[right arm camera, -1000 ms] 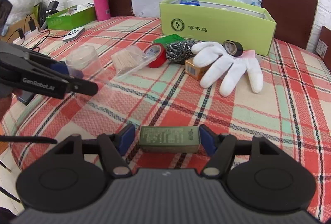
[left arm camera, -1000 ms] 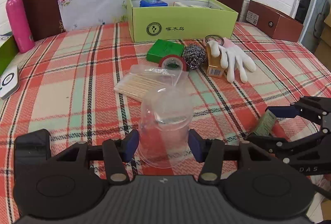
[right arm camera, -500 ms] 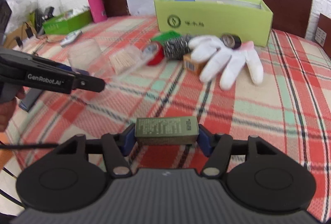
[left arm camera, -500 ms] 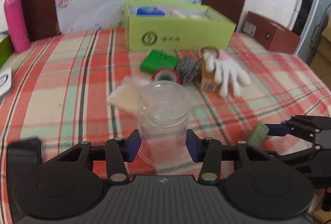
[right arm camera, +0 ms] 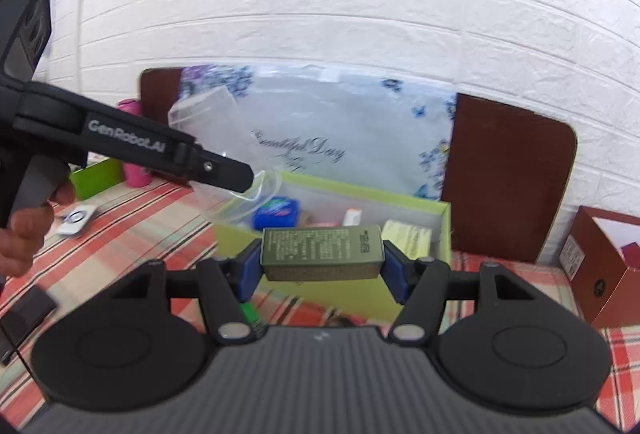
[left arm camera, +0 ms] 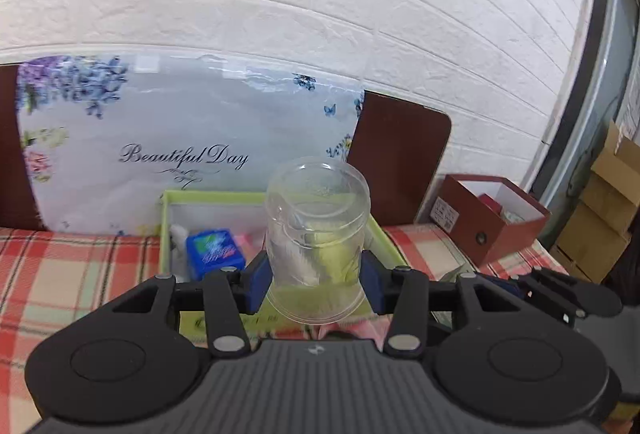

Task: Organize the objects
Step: 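Lower cup with left tool into lime-green box while right tool drops green tin there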

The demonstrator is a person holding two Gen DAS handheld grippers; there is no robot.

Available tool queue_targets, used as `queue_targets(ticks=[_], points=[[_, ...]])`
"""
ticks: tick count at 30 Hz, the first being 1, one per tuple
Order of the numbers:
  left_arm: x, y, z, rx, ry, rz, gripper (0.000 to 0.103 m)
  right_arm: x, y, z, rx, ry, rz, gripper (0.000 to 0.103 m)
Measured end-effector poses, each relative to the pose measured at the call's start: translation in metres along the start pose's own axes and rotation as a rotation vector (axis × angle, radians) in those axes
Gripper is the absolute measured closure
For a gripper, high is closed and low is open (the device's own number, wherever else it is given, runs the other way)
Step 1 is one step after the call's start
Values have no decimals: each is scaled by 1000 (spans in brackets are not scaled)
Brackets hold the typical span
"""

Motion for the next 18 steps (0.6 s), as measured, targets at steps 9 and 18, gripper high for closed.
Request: queue_targets(ticks=[9, 18], points=[[-112, 26, 25, 13, 90, 121, 53, -75, 21, -59, -61, -64, 55, 43], [-142, 47, 83, -52, 280, 127, 52, -161, 8, -71, -71, -41, 150, 43]])
Point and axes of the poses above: each gripper's, at about its wrist camera, not at the fingertips, and x roughly against the way its jaws point, z to its left, y to its top, the point moved 9 cm from there along -x, roughly the way its jaws point, and after that the axes turned 14 degrees about z, right-handed, at the moved point
